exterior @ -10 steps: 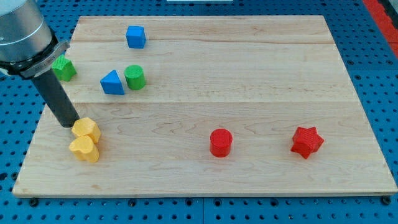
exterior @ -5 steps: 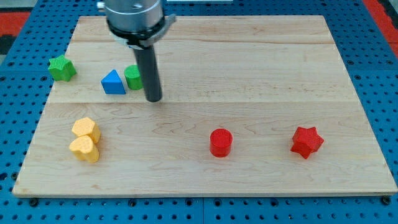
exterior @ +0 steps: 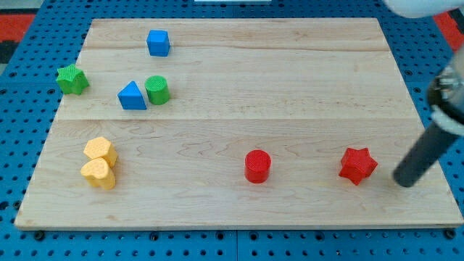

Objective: Place the red star at the center of the board

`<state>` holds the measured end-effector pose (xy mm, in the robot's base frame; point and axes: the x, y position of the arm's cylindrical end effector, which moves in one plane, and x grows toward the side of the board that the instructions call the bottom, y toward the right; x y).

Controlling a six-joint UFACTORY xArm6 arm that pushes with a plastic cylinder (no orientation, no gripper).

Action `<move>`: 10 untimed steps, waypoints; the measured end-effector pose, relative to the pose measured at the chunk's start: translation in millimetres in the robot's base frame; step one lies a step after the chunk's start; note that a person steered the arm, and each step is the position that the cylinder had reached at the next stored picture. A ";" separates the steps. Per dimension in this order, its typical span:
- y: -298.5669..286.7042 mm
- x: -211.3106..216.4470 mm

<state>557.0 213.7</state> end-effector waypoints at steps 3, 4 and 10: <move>-105.1 -65.5; -83.5 -32.7; -189.0 -118.7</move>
<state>438.3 24.7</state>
